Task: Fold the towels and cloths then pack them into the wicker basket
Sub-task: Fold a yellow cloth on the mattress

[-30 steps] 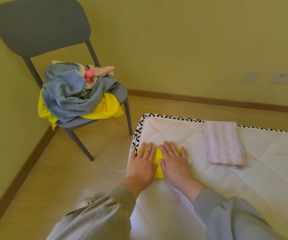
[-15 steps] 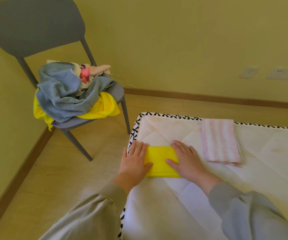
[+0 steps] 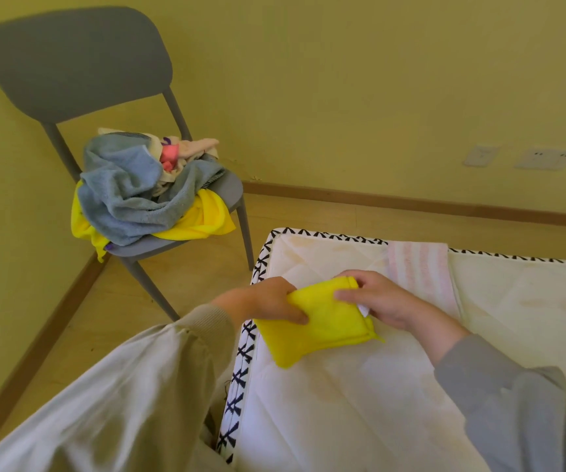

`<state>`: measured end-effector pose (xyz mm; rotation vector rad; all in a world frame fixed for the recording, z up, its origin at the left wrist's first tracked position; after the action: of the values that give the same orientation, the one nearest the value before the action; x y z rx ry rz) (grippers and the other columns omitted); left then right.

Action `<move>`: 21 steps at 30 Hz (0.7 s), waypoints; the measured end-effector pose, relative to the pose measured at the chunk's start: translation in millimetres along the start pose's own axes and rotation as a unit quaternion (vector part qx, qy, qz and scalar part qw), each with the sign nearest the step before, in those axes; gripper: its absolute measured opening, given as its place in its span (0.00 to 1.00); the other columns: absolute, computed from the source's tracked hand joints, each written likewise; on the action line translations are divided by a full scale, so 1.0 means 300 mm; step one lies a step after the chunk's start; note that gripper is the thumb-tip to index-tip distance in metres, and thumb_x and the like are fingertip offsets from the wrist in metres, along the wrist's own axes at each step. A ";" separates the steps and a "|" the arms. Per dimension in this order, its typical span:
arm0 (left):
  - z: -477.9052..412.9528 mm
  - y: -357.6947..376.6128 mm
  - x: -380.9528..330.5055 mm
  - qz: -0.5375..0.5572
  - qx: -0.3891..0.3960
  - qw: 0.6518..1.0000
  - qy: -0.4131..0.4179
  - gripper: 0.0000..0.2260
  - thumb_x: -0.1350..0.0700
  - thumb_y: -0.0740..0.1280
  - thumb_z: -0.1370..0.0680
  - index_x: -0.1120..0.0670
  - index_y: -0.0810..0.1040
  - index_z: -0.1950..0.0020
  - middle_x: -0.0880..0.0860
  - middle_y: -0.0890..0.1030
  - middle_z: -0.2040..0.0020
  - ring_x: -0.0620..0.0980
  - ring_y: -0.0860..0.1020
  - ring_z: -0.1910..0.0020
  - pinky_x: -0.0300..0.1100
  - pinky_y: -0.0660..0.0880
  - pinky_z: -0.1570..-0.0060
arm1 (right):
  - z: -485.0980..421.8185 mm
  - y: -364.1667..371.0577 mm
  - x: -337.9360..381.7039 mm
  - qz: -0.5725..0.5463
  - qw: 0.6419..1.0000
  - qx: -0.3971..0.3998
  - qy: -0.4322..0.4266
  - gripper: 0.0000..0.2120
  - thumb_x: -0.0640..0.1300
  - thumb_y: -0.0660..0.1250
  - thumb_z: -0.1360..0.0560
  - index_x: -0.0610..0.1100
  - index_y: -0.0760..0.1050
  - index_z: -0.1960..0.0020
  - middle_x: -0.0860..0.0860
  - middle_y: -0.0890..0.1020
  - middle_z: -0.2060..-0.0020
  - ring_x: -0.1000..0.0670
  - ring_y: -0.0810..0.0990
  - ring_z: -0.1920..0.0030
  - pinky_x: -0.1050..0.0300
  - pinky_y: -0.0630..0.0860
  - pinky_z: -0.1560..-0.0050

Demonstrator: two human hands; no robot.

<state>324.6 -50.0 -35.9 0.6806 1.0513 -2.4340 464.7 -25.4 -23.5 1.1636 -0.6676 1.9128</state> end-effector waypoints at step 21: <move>-0.016 0.038 -0.096 0.264 -0.147 0.952 -0.047 0.25 0.45 0.72 0.27 0.56 0.74 0.35 0.55 0.77 0.41 0.54 0.76 0.44 0.47 0.77 0.47 | 0.043 -0.180 -0.024 -0.019 0.962 -0.263 -0.066 0.10 0.41 0.66 0.24 0.50 0.71 0.45 0.48 0.79 0.46 0.45 0.78 0.44 0.45 0.74 0.41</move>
<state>355.1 -48.8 -28.7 0.6382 1.0084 -1.7914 517.8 -7.5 -22.2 0.9516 -1.1347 1.4980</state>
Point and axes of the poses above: each hand's wrist, its own z-axis away from the middle knuckle, its own y-axis out of the palm, x = y × z, the point moved 10 cm from there along -z, towards the middle knuckle
